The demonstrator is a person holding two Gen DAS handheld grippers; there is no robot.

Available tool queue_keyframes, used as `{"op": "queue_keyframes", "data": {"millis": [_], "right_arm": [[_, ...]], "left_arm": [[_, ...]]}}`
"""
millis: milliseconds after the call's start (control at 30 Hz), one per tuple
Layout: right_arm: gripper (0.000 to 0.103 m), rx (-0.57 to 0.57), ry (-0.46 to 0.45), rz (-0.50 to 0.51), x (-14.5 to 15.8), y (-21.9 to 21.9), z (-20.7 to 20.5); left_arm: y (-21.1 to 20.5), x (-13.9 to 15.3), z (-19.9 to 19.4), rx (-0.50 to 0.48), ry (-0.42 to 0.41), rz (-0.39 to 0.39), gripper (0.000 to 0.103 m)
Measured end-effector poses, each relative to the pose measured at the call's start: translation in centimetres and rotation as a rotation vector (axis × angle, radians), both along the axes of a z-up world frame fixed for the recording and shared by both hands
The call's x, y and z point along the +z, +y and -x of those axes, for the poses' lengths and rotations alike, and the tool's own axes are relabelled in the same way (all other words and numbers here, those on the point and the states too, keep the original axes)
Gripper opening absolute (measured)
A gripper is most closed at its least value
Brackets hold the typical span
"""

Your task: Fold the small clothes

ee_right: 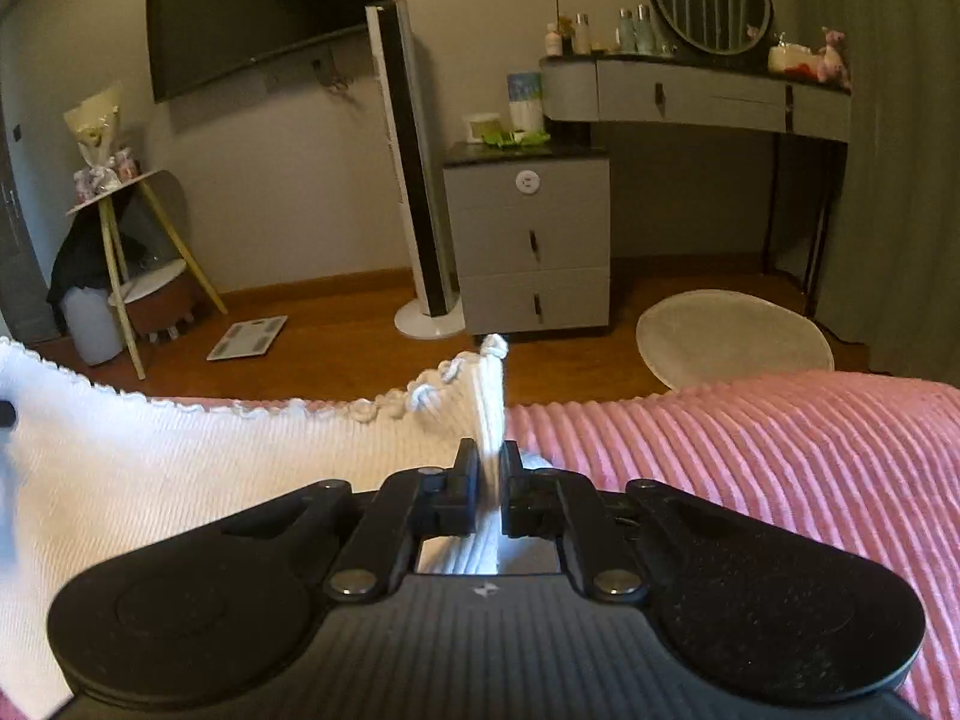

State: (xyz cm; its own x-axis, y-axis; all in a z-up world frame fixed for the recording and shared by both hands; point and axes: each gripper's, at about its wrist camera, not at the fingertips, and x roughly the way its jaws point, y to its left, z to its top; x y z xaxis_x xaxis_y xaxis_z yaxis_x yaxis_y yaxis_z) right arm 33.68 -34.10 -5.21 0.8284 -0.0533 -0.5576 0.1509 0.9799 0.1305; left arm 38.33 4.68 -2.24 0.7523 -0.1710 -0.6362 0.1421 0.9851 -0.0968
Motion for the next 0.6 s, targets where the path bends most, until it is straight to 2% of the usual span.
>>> {"op": "queue_keyframes", "data": {"millis": [133,233,433,600], "right_arm": [[0.006,-0.011,0.018,-0.020,-1.7,-0.4,-0.9],[0.006,-0.024,0.026,-0.026,-2.7,-0.8,-1.1],[0.005,-0.066,-0.022,0.010,-2.1,-0.7,-1.2],[0.005,-0.091,-0.030,0.042,-1.9,-0.4,-3.0]], "left_arm": [[-0.3,-2.8,-0.9,0.014,0.042,-0.041,0.013],[-0.1,-3.7,-1.3,0.028,0.057,-0.053,0.013],[0.0,-1.2,-1.8,0.027,-0.021,-0.025,0.013],[-1.0,-0.5,-3.4,0.042,-0.054,-0.072,0.014]]}}
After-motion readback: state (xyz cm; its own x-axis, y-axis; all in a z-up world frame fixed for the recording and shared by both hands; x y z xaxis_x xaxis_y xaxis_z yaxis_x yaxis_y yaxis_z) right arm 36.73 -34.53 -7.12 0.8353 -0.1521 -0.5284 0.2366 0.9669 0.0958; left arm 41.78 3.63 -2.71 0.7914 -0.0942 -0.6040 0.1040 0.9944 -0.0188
